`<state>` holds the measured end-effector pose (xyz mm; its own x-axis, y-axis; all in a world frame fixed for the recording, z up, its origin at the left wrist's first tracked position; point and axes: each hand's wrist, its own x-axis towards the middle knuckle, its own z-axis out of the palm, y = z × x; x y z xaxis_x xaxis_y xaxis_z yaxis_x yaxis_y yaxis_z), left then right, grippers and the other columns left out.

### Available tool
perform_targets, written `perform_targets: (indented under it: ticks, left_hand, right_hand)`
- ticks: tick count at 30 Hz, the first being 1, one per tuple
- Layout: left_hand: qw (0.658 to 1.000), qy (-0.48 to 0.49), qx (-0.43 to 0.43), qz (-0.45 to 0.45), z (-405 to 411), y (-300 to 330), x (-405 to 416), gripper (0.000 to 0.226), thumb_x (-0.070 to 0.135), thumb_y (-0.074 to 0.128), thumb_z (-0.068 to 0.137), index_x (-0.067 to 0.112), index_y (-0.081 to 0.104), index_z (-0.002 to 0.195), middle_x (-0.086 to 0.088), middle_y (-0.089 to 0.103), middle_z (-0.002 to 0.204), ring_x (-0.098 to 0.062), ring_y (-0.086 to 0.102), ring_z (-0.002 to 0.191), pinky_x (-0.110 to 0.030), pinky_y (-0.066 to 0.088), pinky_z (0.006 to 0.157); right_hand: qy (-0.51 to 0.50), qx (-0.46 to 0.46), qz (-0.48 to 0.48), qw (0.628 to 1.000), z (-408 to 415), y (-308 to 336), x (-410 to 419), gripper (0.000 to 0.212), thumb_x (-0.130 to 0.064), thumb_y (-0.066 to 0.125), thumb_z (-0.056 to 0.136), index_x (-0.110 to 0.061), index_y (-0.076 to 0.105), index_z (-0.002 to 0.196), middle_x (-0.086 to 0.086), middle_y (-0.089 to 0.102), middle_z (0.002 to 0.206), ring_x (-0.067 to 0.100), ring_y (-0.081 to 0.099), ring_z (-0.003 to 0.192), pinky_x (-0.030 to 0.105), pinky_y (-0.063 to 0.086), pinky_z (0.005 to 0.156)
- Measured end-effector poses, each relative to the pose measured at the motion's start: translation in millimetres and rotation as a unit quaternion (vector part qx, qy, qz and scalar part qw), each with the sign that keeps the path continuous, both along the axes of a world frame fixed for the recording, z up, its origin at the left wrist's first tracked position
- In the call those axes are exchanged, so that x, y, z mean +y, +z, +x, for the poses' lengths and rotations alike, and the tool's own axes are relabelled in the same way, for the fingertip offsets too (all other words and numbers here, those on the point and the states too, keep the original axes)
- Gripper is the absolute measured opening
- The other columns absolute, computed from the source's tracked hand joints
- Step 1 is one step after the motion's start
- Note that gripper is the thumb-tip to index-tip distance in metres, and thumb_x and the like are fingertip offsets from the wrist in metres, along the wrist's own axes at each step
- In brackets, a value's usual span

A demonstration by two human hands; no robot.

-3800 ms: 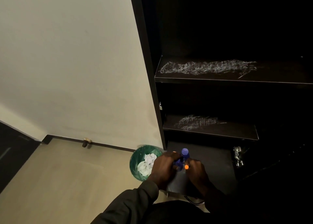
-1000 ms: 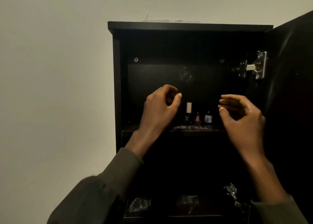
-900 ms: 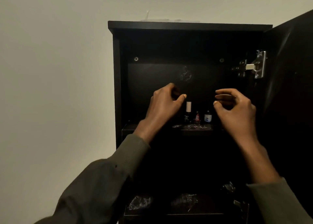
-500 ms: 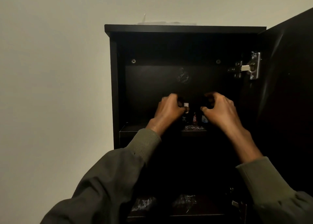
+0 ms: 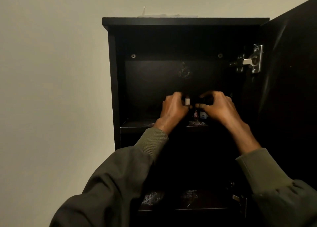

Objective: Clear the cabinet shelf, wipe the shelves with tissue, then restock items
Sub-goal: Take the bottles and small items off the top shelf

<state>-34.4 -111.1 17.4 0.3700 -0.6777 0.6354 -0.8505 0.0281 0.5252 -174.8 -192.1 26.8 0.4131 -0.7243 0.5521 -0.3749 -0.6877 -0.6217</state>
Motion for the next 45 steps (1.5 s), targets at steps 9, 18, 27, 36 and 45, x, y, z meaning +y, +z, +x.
perform_targets:
  ticks: [9, 18, 27, 36, 45]
  left_hand:
    - [0.999, -0.003, 0.046, 0.018, 4.8, 1.4, -5.7, 0.039, 0.024, 0.073, 0.089, 0.016, 0.061, 0.125, -0.004, 0.067, 0.117, -0.020, 0.065, 0.105, -0.040, 0.057, 0.093]
    - [0.997, -0.013, 0.076, 0.008, 2.7, 0.5, 0.2, 0.036, 0.017, 0.070, 0.091, 0.020, 0.063, 0.126, -0.004, 0.068, 0.117, -0.019, 0.065, 0.107, -0.040, 0.057, 0.094]
    - [0.991, -0.051, 0.081, -0.098, -5.8, -4.1, 29.6, 0.023, 0.013, 0.074, 0.085, 0.030, 0.069, 0.100, 0.007, 0.073, 0.091, -0.012, 0.071, 0.092, -0.038, 0.060, 0.086]
    - [0.977, -0.140, -0.005, -0.160, -23.4, -35.9, 98.1, 0.031, 0.010, 0.061, 0.096, 0.003, 0.060, 0.126, -0.005, 0.064, 0.123, -0.011, 0.064, 0.114, -0.029, 0.057, 0.093]
    - [0.985, -0.104, 0.043, -0.133, -42.0, -144.6, 144.3, 0.027, 0.005, 0.062, 0.094, 0.001, 0.060, 0.120, -0.003, 0.066, 0.113, -0.010, 0.066, 0.106, -0.027, 0.056, 0.089]
  right_hand:
    - [0.031, 0.019, 0.009, 0.999, 9.3, 5.6, -6.3, 0.029, -0.026, 0.072, 0.086, -0.027, 0.065, 0.114, -0.005, 0.061, 0.105, -0.003, 0.048, 0.072, 0.016, 0.037, 0.052]
    - [0.066, 0.004, -0.026, 0.997, 9.1, 3.6, 1.6, 0.024, -0.028, 0.080, 0.078, -0.025, 0.071, 0.100, -0.007, 0.065, 0.091, -0.003, 0.057, 0.077, 0.014, 0.041, 0.053]
    - [0.075, -0.059, -0.061, 0.994, -7.5, -1.0, 28.1, 0.023, -0.028, 0.081, 0.076, -0.026, 0.073, 0.097, -0.005, 0.072, 0.089, 0.003, 0.068, 0.082, 0.016, 0.052, 0.065]
    - [0.140, -0.075, -0.082, 0.984, -38.0, -30.8, 87.3, 0.028, -0.035, 0.069, 0.087, -0.026, 0.064, 0.113, -0.009, 0.067, 0.105, -0.002, 0.065, 0.093, 0.021, 0.057, 0.077]
    - [0.166, -0.030, -0.056, 0.984, -41.0, -121.0, 107.1, 0.029, -0.036, 0.074, 0.083, -0.026, 0.066, 0.109, -0.012, 0.068, 0.107, -0.001, 0.064, 0.099, 0.030, 0.057, 0.082]
